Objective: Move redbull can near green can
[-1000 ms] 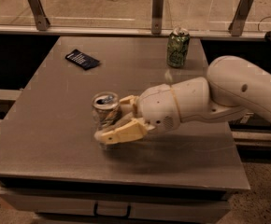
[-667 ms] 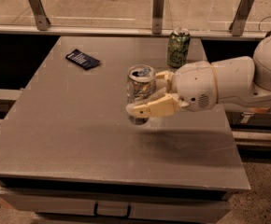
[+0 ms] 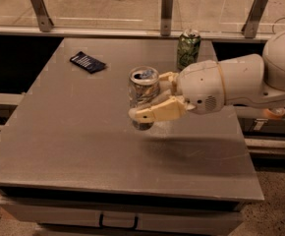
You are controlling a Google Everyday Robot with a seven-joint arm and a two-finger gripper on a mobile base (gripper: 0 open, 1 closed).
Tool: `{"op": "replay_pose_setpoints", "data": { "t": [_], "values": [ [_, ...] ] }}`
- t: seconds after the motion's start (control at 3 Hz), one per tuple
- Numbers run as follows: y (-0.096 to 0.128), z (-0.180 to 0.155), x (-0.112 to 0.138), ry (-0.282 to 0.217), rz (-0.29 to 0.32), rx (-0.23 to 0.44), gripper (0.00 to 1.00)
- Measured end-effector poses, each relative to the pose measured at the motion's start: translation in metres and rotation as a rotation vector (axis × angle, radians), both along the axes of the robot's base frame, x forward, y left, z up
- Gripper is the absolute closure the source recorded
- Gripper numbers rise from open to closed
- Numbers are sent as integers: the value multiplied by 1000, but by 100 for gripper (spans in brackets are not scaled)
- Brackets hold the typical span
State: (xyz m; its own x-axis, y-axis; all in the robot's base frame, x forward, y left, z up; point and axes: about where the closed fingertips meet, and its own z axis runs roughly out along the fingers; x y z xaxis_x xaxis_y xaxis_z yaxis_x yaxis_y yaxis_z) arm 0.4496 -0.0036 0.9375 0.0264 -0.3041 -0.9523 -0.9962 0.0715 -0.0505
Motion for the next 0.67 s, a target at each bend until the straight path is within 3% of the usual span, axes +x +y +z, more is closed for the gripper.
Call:
{"op": "replay_pose_setpoints", "data": {
  "t": [0.33,0.67],
  "values": [
    [-24,5,24,-44,-81,37,100],
    [-64,6,67,-87,-157,71,100]
  ]
}}
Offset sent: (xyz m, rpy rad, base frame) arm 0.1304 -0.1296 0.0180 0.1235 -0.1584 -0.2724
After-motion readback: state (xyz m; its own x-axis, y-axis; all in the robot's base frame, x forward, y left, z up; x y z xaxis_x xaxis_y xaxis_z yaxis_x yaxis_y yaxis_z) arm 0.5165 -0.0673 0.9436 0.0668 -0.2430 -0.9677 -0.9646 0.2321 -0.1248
